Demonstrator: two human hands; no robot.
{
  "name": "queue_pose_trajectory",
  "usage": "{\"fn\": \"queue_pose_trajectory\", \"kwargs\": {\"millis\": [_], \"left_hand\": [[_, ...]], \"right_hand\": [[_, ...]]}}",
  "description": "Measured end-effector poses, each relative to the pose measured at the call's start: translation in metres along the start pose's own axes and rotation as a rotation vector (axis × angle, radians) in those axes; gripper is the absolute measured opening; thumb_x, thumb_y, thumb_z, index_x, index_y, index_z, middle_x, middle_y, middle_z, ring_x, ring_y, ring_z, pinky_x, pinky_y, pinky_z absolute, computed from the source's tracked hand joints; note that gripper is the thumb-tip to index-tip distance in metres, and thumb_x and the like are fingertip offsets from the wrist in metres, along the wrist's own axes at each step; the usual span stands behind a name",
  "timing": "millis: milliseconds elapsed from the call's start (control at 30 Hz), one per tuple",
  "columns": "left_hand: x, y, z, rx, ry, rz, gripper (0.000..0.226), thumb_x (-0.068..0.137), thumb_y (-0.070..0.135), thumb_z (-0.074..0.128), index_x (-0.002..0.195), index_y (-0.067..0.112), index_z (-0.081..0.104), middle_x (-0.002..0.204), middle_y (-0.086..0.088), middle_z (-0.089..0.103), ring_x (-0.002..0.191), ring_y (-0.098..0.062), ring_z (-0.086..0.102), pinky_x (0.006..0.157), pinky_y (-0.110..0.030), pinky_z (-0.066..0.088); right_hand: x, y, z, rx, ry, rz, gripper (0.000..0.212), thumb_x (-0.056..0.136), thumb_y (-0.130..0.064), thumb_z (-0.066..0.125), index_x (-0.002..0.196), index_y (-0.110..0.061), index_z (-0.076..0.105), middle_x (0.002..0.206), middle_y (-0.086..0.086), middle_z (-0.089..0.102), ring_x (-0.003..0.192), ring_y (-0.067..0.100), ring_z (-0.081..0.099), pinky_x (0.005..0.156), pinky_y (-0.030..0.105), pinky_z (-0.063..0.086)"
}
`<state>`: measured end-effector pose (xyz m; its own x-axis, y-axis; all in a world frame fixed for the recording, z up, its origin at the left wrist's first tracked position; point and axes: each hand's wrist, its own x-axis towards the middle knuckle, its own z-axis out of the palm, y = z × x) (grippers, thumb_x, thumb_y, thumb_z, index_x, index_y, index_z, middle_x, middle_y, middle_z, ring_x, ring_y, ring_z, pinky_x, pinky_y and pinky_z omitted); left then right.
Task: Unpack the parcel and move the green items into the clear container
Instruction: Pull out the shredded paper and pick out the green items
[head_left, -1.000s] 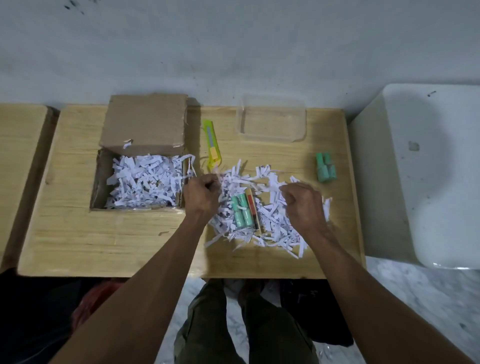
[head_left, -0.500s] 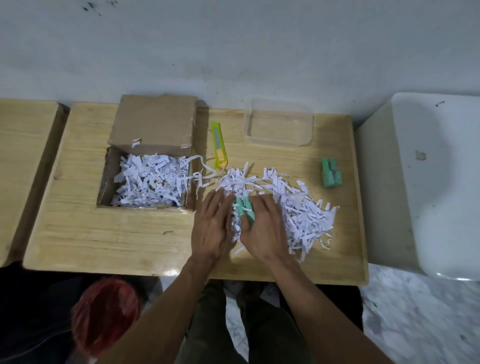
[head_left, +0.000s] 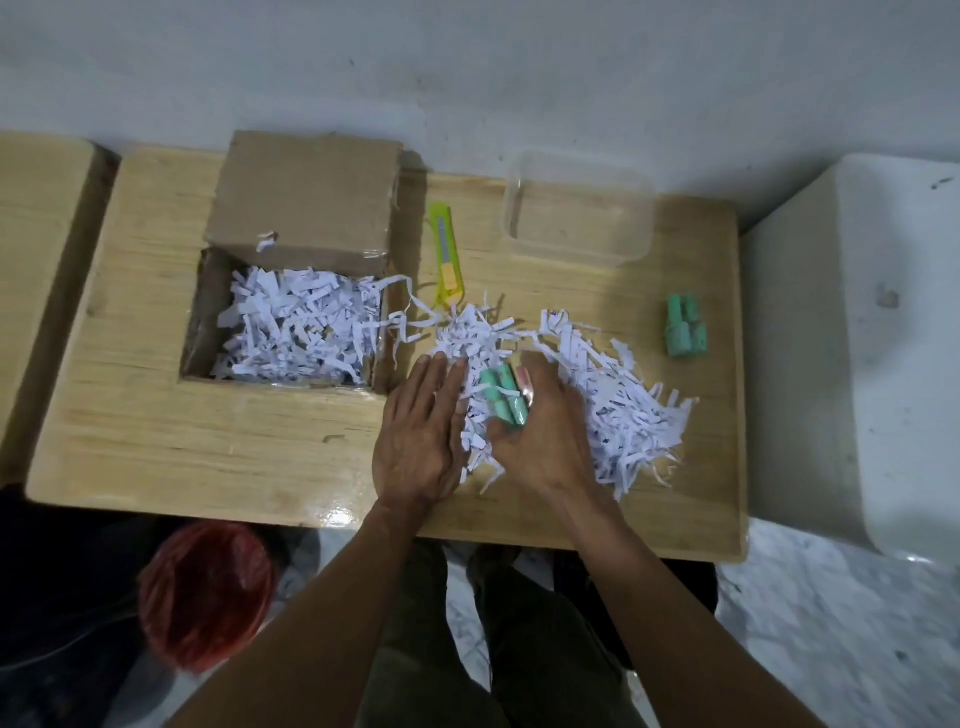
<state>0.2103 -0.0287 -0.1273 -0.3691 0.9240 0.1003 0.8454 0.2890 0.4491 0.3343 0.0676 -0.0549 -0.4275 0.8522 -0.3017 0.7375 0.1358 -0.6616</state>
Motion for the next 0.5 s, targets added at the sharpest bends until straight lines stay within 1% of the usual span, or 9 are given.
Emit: {"fn": "queue_pose_trajectory", "kwargs": {"millis": [100,167,233,300,400,500], "left_hand": [[0.0,-0.001,0.0,0.011,0.013,0.006,0.05,0.106,0.027,0.039,0.155,0.014,0.039,0.159,-0.012,0.041,0.152,-0.027,0.031,0.117,-0.048,0.035],[0.0,-0.001,0.0,0.022,0.016,0.005,0.05,0.106,0.027,0.039,0.154,0.014,0.04,0.159,-0.012,0.042,0.151,-0.027,0.032,0.116,-0.048,0.035],[0.0,0.0,0.001,0.029,0.023,0.005,0.049,0.106,0.027,0.04,0.154,0.014,0.041,0.158,-0.013,0.043,0.151,-0.027,0.033,0.116,-0.048,0.036],[0.001,0.0,0.001,0.031,0.026,0.009,0.05,0.106,0.028,0.04,0.153,0.013,0.042,0.157,-0.013,0.044,0.151,-0.028,0.034,0.115,-0.048,0.036],[0.001,-0.001,0.001,0.033,0.032,0.013,0.049,0.106,0.029,0.038,0.153,0.014,0.042,0.156,-0.014,0.045,0.151,-0.028,0.033,0.115,-0.049,0.037],[0.001,-0.002,0.003,0.038,0.036,0.022,0.048,0.106,0.027,0.04,0.152,0.014,0.044,0.156,-0.014,0.045,0.151,-0.029,0.034,0.114,-0.049,0.037]], "right_hand": [[0.002,-0.004,-0.015,0.122,0.01,0.042,0.066,0.076,-0.025,0.071,0.136,-0.022,0.043,0.121,-0.003,0.061,0.106,0.019,0.059,0.092,0.034,0.05],[0.003,-0.008,-0.026,0.242,-0.023,0.113,0.06,0.078,-0.024,0.072,0.132,-0.026,0.046,0.115,-0.009,0.062,0.1,0.011,0.062,0.089,0.032,0.053],[0.002,-0.01,-0.037,0.355,-0.049,0.17,0.057,0.079,-0.024,0.073,0.129,-0.028,0.047,0.11,-0.015,0.062,0.096,0.006,0.064,0.088,0.033,0.055],[0.001,-0.012,-0.047,0.417,-0.099,0.213,0.057,0.081,-0.026,0.073,0.132,-0.028,0.048,0.112,-0.017,0.06,0.096,0.004,0.062,0.087,0.03,0.053],[-0.003,-0.012,-0.058,0.399,-0.159,0.222,0.041,0.085,-0.03,0.071,0.123,-0.03,0.056,0.108,-0.018,0.058,0.092,-0.003,0.056,0.083,0.027,0.051],[-0.007,-0.01,-0.069,0.303,-0.184,0.204,0.034,0.085,-0.033,0.07,0.116,-0.028,0.059,0.105,-0.016,0.063,0.088,0.003,0.062,0.079,0.026,0.053]]}}
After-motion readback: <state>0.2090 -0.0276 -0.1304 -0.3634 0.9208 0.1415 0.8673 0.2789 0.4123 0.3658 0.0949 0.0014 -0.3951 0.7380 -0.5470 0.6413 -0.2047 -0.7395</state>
